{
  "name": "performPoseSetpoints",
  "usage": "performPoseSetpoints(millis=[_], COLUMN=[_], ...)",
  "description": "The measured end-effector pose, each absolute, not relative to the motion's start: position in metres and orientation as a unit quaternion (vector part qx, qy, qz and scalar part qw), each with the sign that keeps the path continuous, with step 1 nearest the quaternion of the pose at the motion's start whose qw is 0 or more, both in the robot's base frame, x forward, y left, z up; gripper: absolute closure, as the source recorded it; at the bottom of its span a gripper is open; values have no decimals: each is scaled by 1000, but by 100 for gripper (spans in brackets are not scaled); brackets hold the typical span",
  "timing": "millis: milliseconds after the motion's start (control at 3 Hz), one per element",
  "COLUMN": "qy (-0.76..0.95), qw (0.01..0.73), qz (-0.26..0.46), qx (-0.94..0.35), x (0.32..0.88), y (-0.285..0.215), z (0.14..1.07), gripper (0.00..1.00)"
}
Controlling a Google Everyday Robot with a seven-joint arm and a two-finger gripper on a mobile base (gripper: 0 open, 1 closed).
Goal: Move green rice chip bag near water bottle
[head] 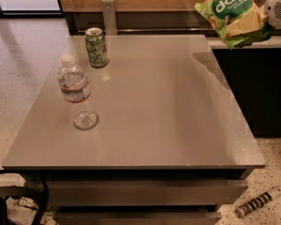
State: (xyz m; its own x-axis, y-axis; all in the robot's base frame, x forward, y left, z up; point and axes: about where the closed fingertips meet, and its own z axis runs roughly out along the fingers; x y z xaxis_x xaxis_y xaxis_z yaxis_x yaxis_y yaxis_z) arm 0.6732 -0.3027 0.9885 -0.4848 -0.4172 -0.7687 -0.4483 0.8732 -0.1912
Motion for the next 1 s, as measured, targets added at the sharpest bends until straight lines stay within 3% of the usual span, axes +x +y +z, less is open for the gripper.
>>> performPoseSetpoints(millis=[1000], qy=[839], qw=[417], qz=[9], qx=[-350], x=[564], y=[-264], z=[970], gripper=[100])
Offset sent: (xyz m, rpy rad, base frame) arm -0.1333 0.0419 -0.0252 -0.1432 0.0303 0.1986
